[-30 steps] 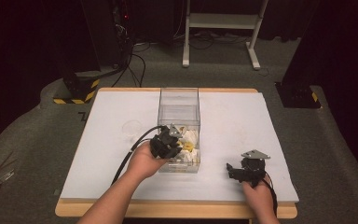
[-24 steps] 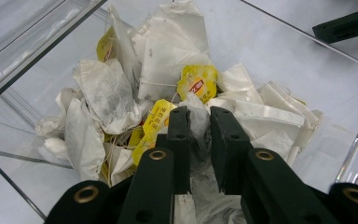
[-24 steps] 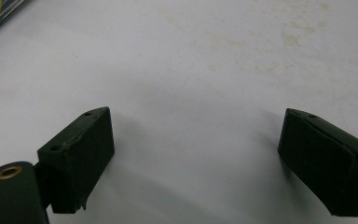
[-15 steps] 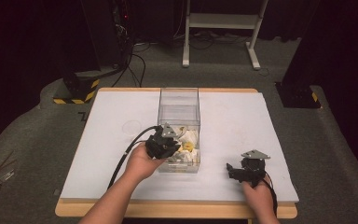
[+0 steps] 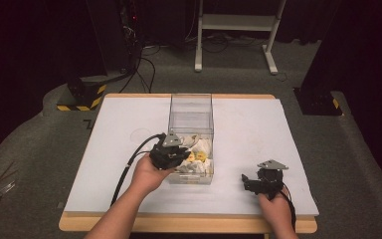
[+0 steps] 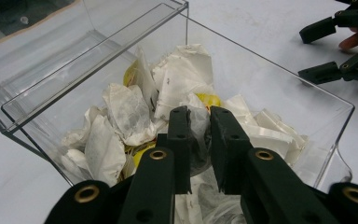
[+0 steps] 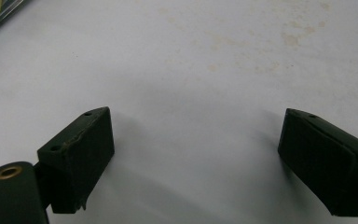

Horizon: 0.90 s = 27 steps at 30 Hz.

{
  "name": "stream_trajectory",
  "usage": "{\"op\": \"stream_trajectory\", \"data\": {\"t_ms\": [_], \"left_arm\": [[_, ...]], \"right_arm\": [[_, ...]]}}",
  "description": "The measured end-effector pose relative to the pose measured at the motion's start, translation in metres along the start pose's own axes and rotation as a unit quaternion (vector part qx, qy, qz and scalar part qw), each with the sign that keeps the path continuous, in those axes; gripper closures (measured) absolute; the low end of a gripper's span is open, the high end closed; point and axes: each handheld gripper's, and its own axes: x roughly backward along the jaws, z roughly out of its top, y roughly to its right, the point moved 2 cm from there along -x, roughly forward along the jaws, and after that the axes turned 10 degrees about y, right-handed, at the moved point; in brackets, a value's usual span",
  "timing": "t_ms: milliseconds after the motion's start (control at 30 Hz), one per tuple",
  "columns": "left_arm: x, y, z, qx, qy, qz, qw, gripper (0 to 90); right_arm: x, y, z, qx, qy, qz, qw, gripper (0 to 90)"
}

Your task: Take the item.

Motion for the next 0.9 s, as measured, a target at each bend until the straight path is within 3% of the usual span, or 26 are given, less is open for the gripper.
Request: {"op": "stream_trajectory", "data": {"t_ms": [100,367,500,667,833,900], "left_arm": [[0.001,-0.001,0.0,0.004,0.008,0.0,1.0,78.9],[0.012,-0.004,-0.003,0.02,0.058,0.004,0.9981,78.8],[0.019,-0.006,-0.007,0.04,0.084,0.002,0.9957,78.9],[0.026,-0.007,-0.007,0.048,0.106,-0.001,0.9932,78.9],[0.035,-0.005,-0.008,0.061,0.142,-0.004,0.988,78.9],[0.036,-0.005,-0.008,0.061,0.144,-0.004,0.9876,78.9]], "right_arm": [[0.0,0.0,0.0,0.0,0.0,0.0,1.0,10.2],[0.0,0.0,0.0,0.0,0.0,0.0,1.0,10.2],[0.0,0.0,0.0,0.0,0.0,0.0,1.0,10.1],[0.0,0.0,0.0,0.0,0.0,0.0,1.0,10.1],[0.0,0.0,0.0,-0.001,0.0,0.0,1.0,10.1],[0.0,0.0,0.0,-0.001,0.0,0.0,1.0,10.1]]}}
